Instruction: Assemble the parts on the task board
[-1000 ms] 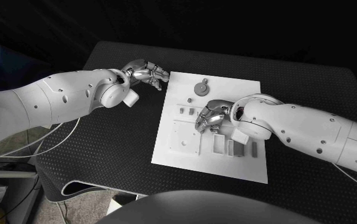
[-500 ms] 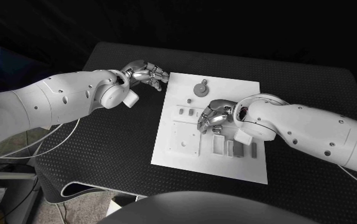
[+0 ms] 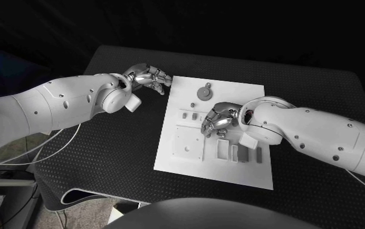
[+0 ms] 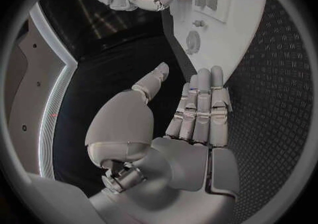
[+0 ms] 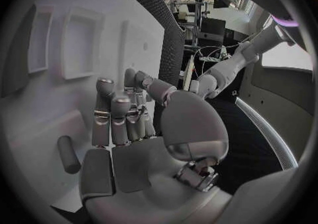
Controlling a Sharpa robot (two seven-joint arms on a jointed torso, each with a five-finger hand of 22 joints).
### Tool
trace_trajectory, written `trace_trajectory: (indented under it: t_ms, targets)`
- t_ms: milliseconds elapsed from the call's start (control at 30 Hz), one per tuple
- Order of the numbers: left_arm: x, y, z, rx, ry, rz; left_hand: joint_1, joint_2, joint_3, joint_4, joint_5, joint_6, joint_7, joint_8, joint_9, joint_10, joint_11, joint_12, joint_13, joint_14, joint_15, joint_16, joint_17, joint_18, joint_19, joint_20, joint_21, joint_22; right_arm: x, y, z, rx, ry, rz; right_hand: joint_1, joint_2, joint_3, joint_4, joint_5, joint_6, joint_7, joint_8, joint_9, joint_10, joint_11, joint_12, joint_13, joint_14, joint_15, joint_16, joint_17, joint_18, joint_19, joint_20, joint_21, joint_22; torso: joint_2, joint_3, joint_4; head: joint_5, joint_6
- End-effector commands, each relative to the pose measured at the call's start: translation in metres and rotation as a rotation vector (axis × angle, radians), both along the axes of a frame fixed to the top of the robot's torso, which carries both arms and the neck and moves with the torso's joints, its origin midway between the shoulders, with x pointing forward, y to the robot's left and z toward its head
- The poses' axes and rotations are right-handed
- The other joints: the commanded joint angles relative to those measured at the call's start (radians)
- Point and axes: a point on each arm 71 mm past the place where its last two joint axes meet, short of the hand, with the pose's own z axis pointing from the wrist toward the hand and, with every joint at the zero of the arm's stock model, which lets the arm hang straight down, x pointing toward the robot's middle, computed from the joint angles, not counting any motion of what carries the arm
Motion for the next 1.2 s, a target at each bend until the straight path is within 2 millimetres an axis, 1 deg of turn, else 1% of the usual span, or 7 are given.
trace_trajectory:
  t_ms: [33,233,600,767,1200]
  targets:
    - [0.0005,-0.002,0.0014,-0.007,-0.013,-0.005,0.0,0.002,0.0,-0.001,-0.003,0.001,0.004,0.005,-0.002,-0.005,0.001,-0.001,-0.001,0.008,0.001,0.003,0.001,0.011,0.008,-0.002,-0.001,-0.001,-0.0004,0.001,0.0015,0.001,-0.012,0.01,-0.003,0.0,0.0,-0.005,-0.003,0.002,0.006,0.005,0.001,0.001,0.002,0.005,0.001,0.0,-0.007,0.004,0.0,0.021,0.001,-0.009,0.003,0.017,0.001,-0.0003,0.0005,-0.002,0.003]
    - [0.0006,-0.0019,0.0014,-0.007,-0.013,-0.004,0.0,0.002,0.0,-0.001,-0.003,0.001,0.004,0.005,-0.002,-0.005,0.001,-0.001,-0.001,0.008,0.001,0.003,0.001,0.011,0.008,-0.002,-0.001,-0.001,0.0003,0.0009,0.0032,0.006,-0.019,0.009,-0.004,0.0,0.0,-0.005,-0.002,0.002,0.006,0.005,0.002,0.001,0.002,0.005,0.002,0.001,-0.007,0.003,0.0,0.021,0.002,-0.009,0.003,0.017,0.001,-0.0003,0.0009,-0.003,0.004]
    - [0.0007,-0.0023,0.0014,-0.007,-0.014,-0.004,0.0,0.002,0.0,-0.001,-0.003,0.001,0.004,0.005,-0.002,-0.005,0.001,-0.001,-0.002,0.008,0.001,0.003,0.001,0.011,0.008,-0.002,-0.001,-0.001,0.0007,0.0007,0.0054,0.01,-0.025,0.008,-0.004,0.0,0.0,-0.005,-0.002,0.002,0.006,0.005,0.003,0.001,0.002,0.005,0.003,0.002,-0.008,0.003,0.0,0.021,0.003,-0.009,0.003,0.017,0.001,0.0005,-0.0004,-0.003,0.007]
    - [0.0008,-0.0024,0.0013,-0.007,-0.014,-0.004,0.0,0.002,0.0,-0.001,-0.003,0.001,0.004,0.005,-0.002,-0.005,0.001,-0.001,-0.002,0.008,0.001,0.003,0.001,0.011,0.008,-0.002,-0.001,-0.001,0.0007,0.0011,0.0056,0.01,-0.025,0.009,-0.004,-0.001,0.0,-0.005,-0.003,0.002,0.006,0.005,0.003,0.001,0.002,0.006,0.003,0.002,-0.008,0.003,0.0,0.021,0.003,-0.01,0.003,0.017,0.001,0.0007,0.0004,-0.004,0.008]
    - [0.0008,-0.0024,0.0013,-0.007,-0.014,-0.004,0.0,0.002,0.0,-0.001,-0.003,0.001,0.004,0.005,-0.002,-0.005,0.001,-0.001,-0.002,0.008,0.001,0.003,0.001,0.011,0.008,-0.002,-0.001,-0.001,0.0012,0.0012,0.0057,0.01,-0.026,0.008,-0.004,-0.001,0.001,-0.005,-0.002,0.002,0.005,0.005,0.004,0.001,0.001,0.006,0.004,0.003,-0.008,0.003,-0.001,0.021,0.004,-0.01,0.003,0.016,0.001,-0.0004,0.0005,-0.004,0.009]
